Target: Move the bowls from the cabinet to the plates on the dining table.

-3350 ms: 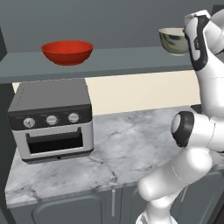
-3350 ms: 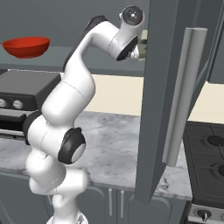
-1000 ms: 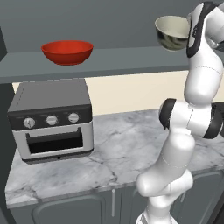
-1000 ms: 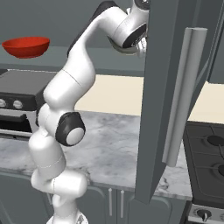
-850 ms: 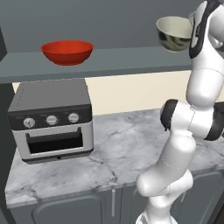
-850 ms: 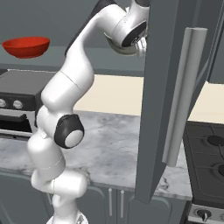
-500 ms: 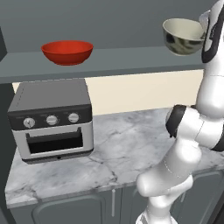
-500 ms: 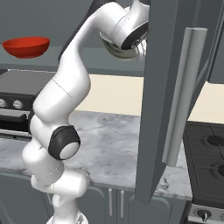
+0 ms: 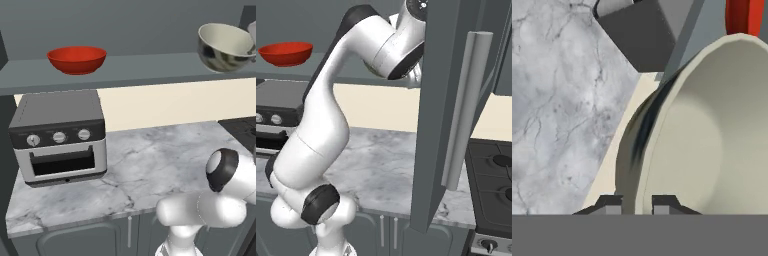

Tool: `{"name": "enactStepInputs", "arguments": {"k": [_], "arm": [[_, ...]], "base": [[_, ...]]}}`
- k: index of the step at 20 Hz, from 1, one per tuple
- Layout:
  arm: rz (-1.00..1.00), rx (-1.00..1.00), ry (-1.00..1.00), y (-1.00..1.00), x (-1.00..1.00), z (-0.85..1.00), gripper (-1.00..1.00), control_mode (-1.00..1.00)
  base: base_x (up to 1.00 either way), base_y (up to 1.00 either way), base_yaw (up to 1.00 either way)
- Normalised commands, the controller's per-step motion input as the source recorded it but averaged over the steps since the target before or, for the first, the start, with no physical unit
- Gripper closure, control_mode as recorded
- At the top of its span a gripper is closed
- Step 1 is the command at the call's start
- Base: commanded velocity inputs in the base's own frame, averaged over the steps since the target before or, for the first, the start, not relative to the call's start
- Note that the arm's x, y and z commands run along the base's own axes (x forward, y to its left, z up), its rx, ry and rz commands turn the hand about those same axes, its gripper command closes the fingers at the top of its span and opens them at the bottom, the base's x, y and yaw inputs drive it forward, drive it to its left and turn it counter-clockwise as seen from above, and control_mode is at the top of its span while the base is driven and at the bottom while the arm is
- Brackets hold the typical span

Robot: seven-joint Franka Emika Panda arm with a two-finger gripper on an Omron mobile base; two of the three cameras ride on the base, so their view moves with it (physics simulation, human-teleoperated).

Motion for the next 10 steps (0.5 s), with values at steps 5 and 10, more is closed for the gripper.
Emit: {"name": "enactStepInputs", "arguments": {"k": [5, 10], "arm": [[0.0, -0.05, -0.01, 0.48, -0.82, 0.0, 1.0, -1.0], [-0.02, -0.07, 0.04, 0.41, -0.76, 0.0, 1.0, -1.0]], "base": [[0.0, 0.0, 0.0], [0.0, 0.0, 0.0]]}}
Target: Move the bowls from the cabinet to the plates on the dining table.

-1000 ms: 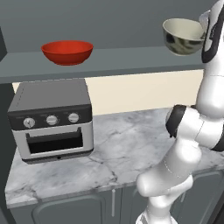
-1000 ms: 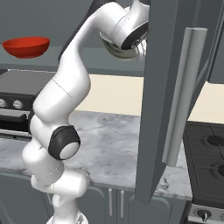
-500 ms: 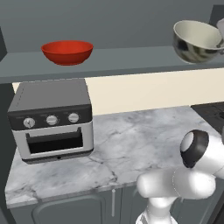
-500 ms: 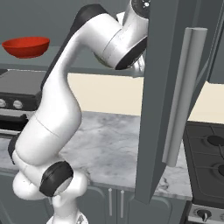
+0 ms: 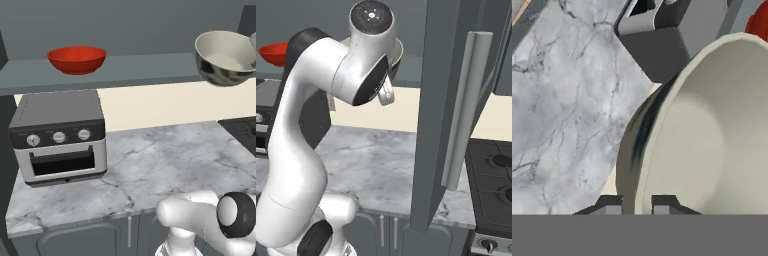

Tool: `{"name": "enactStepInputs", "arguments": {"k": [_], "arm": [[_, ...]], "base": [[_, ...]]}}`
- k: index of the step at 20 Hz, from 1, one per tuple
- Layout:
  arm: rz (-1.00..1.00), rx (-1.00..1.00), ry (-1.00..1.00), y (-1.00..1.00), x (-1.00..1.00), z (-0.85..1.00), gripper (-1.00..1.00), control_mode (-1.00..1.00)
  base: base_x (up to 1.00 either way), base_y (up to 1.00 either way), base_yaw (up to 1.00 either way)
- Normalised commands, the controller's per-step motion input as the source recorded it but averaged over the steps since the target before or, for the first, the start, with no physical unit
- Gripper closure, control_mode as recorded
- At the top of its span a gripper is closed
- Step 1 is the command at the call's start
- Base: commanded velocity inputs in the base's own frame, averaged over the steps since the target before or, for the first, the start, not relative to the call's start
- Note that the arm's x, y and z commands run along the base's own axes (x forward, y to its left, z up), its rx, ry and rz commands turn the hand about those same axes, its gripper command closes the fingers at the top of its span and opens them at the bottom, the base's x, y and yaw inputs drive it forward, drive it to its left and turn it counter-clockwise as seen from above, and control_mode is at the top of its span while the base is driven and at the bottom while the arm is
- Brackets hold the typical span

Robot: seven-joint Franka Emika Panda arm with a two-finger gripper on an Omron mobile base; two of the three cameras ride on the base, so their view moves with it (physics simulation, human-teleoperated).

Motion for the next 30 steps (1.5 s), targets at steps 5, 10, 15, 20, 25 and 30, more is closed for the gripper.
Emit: {"name": "enactStepInputs", "arguments": {"k": [5, 10, 15, 20, 25, 30], "arm": [[-0.01, -0.07, 0.1, 0.34, -0.75, 0.0, 1.0, -1.0], [0.0, -0.03, 0.15, 0.35, -0.83, -0.08, 1.0, -1.0], [0.0, 0.0, 0.16, 0.31, -0.87, -0.25, 1.0, -1.0], [0.0, 0.0, 0.15, 0.31, -0.77, -0.36, 1.0, -1.0], [0.0, 0.0, 0.15, 0.36, -0.39, -0.34, 1.0, -1.0], [0.0, -0.01, 0.12, 0.32, 0.06, -0.42, 1.0, -1.0]], "base": [[0.0, 0.0, 0.0], [0.0, 0.0, 0.0], [0.0, 0.0, 0.0], [0.0, 0.0, 0.0], [0.0, 0.0, 0.0], [0.0, 0.0, 0.0]]}}
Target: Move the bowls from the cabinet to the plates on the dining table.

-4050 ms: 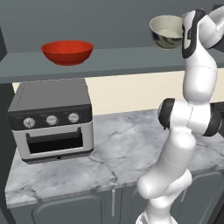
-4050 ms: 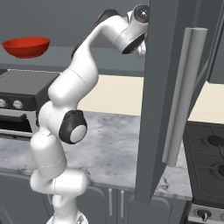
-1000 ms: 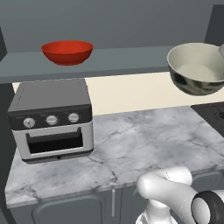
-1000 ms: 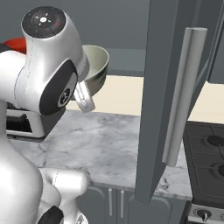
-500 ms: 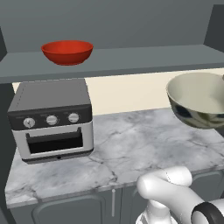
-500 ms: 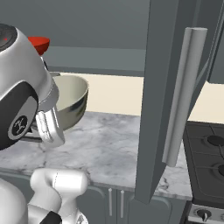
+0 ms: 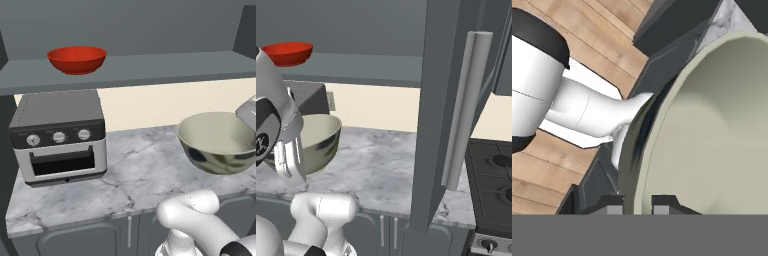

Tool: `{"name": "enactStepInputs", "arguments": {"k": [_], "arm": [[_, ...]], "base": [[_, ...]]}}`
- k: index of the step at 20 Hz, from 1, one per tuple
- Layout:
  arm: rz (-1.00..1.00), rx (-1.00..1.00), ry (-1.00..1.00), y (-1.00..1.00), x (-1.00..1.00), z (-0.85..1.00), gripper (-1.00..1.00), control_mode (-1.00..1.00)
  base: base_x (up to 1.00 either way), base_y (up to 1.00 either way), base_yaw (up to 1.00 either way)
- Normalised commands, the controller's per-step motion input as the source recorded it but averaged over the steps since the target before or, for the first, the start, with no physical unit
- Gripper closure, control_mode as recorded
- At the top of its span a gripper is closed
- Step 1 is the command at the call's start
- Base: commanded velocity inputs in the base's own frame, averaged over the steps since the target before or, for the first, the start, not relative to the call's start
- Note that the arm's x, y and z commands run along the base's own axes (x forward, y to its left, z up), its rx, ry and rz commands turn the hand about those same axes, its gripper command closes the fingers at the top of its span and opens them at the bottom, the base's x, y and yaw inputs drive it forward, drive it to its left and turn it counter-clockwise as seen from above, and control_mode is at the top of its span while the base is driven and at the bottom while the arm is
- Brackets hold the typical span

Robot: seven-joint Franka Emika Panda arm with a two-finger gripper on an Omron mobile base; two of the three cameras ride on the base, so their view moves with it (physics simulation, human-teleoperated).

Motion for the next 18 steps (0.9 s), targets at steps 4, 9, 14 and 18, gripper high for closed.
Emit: {"name": "enactStepInputs", "arguments": {"k": [4, 9, 14, 18], "arm": [[0.0, 0.0, 0.06, 0.13, 0.21, -0.37, 1.0, -1.0], [0.0, 0.0, -0.01, 0.0, 0.0, -0.33, 1.0, -1.0], [0.0, 0.0, -0.08, 0.0, 0.0, -0.3, 1.0, -1.0], [0.0, 0.01, -0.02, -0.05, 0.0, -0.2, 1.0, -1.0]], "base": [[0.0, 0.0, 0.0], [0.0, 0.0, 0.0], [0.0, 0.0, 0.0], [0.0, 0.0, 0.0]]}}
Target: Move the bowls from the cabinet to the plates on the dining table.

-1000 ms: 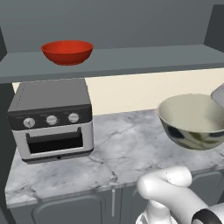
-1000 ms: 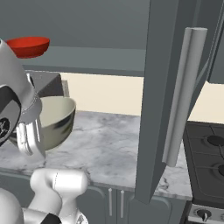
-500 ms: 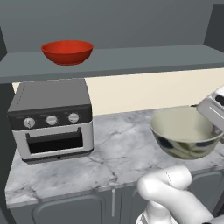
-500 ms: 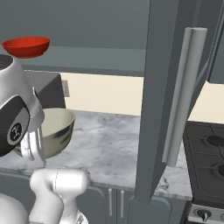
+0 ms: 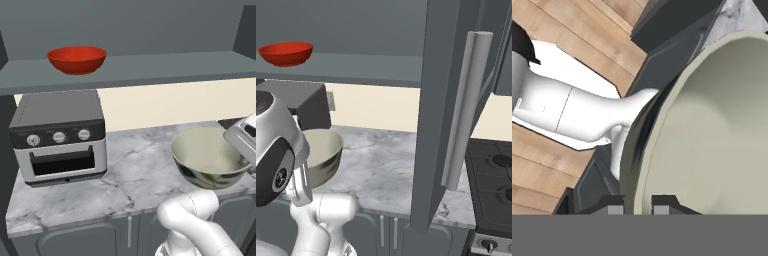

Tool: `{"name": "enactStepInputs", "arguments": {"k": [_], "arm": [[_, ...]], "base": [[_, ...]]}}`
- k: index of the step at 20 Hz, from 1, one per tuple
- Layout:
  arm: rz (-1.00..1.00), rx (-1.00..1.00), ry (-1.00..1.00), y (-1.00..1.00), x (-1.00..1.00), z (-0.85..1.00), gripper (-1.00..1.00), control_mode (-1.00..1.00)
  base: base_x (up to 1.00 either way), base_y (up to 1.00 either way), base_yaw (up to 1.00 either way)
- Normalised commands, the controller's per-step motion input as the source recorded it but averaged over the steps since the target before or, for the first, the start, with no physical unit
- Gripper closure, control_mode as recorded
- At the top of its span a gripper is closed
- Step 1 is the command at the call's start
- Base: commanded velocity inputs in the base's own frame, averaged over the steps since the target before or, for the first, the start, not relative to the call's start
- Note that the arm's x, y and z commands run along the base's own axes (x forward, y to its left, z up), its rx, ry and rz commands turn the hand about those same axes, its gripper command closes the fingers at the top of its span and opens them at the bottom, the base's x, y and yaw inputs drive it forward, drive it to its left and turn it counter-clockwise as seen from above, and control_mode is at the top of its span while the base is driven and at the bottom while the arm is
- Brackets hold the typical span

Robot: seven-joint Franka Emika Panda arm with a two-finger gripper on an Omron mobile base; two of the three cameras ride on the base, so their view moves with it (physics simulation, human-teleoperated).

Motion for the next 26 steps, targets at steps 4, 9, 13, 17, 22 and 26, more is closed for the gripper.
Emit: {"name": "enactStepInputs", "arguments": {"k": [4, 9, 13, 17, 22, 26], "arm": [[0.0, 0.02, -0.05, -0.16, 0.03, -0.19, 1.0, -1.0], [0.0, 0.0, -0.02, -0.06, 0.01, -0.05, 1.0, -1.0], [0.0, 0.0, 0.0, 0.0, 0.0, 0.0, 1.0, 1.0], [0.0, 0.0, 0.0, 0.0, 0.0, 0.0, 1.0, 1.0], [0.0, 0.0, 0.0, 0.0, 0.0, 0.0, 1.0, 1.0], [0.0, 0.0, 0.0, 0.0, 0.0, 0.0, 1.0, 1.0]], "base": [[0.0, 0.0, 0.0], [0.0, 0.0, 0.0], [0.0, 0.0, 0.0], [0.0, 0.0, 0.0], [-0.4, 0.0, 0.0], [-0.62, 0.0, 0.0]]}}
